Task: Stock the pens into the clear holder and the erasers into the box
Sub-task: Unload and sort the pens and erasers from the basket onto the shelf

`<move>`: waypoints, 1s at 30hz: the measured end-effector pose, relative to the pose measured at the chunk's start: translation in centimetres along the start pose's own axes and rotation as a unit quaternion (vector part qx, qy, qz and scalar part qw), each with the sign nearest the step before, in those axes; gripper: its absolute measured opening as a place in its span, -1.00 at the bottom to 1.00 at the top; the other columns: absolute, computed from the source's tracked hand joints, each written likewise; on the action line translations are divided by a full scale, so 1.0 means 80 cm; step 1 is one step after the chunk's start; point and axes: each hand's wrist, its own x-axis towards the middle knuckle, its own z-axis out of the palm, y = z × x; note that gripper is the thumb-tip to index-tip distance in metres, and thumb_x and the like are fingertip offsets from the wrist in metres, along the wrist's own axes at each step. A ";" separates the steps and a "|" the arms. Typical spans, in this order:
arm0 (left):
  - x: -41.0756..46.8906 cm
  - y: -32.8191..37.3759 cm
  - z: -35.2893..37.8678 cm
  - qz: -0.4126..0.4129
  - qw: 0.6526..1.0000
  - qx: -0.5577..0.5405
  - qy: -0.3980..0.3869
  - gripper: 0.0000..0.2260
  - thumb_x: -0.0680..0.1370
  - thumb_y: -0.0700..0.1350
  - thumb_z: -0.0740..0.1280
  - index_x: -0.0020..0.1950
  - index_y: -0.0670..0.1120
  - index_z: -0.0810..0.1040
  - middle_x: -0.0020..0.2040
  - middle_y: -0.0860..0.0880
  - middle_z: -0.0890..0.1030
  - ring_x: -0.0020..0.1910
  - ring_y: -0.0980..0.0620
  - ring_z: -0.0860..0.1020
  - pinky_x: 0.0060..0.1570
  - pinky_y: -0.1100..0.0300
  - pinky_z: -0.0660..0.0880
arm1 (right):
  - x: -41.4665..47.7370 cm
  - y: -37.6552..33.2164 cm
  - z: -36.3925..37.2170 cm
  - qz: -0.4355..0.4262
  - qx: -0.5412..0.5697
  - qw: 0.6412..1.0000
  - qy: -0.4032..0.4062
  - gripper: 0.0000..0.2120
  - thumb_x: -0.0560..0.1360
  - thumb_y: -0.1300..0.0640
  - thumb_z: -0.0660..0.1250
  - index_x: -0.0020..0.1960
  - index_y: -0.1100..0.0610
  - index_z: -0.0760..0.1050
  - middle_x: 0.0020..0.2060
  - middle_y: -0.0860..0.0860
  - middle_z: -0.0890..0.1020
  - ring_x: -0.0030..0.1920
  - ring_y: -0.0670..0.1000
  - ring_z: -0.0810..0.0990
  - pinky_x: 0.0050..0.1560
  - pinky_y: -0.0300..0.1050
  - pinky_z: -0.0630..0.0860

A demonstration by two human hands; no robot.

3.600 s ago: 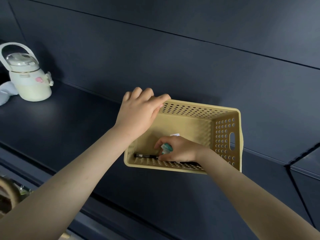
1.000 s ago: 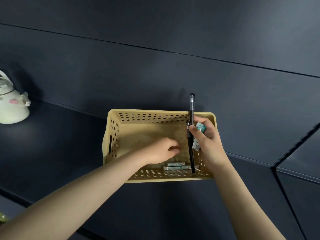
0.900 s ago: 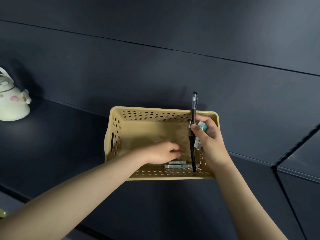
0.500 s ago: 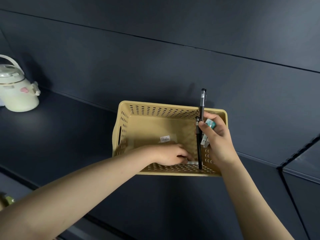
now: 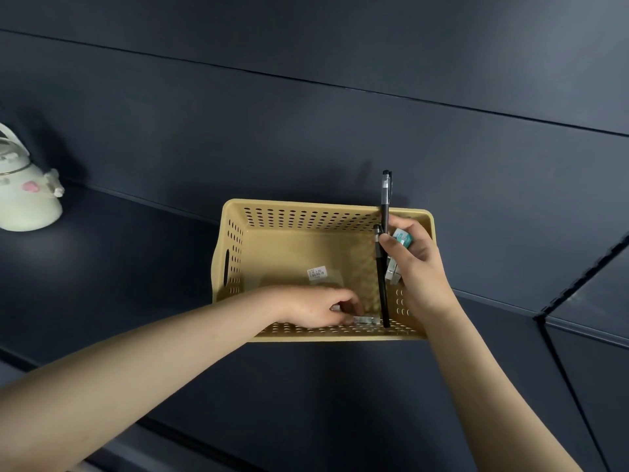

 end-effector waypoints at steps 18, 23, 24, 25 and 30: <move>0.004 -0.013 0.009 0.031 0.999 0.020 0.037 -0.92 0.62 0.06 0.25 0.10 0.17 0.45 0.09 0.09 0.54 0.03 0.03 0.54 0.11 0.02 0.50 | 0.005 0.005 0.003 0.009 -0.067 0.997 0.041 -0.86 0.58 0.16 0.33 0.02 -0.06 0.59 -0.05 -0.03 0.65 0.00 -0.04 0.64 -0.10 -0.33 0.55; -0.002 -0.009 -0.011 0.004 1.000 0.008 0.013 -0.80 0.64 -0.05 0.23 0.25 0.03 0.52 0.16 0.12 0.54 0.13 0.07 0.52 0.18 0.20 0.45 | 0.008 0.005 0.003 0.029 -0.065 0.996 0.051 -0.85 0.60 0.14 0.31 0.04 -0.08 0.60 0.02 -0.04 0.65 0.04 -0.07 0.63 -0.05 -0.33 0.53; -0.004 -0.009 -0.017 -0.002 1.000 0.009 0.012 -0.80 0.64 -0.07 0.23 0.25 0.02 0.53 0.17 0.10 0.55 0.13 0.07 0.52 0.19 0.19 0.45 | 0.009 0.007 0.003 0.033 -0.065 0.996 0.056 -0.85 0.59 0.13 0.31 0.04 -0.10 0.60 0.04 -0.03 0.66 0.07 -0.03 0.63 0.03 -0.23 0.55; -0.007 -0.010 -0.023 -0.005 1.000 0.009 0.016 -0.80 0.64 -0.08 0.24 0.23 0.01 0.55 0.15 0.09 0.56 0.12 0.07 0.52 0.19 0.18 0.45 | 0.011 0.008 0.004 0.038 -0.065 0.995 0.060 -0.85 0.59 0.12 0.32 0.03 -0.11 0.61 0.05 -0.02 0.66 0.09 0.00 0.63 0.11 -0.12 0.56; -0.028 -0.011 -0.050 -0.036 0.998 -0.038 0.047 -0.82 0.63 -0.05 0.26 0.18 0.02 0.60 0.06 0.15 0.57 -0.04 0.22 0.53 -0.08 0.33 0.43 | 0.021 0.011 0.003 0.088 -0.041 0.993 0.073 -0.90 0.55 0.04 0.36 0.02 -0.13 0.62 0.07 -0.01 0.67 0.13 0.06 0.63 0.25 0.19 0.52</move>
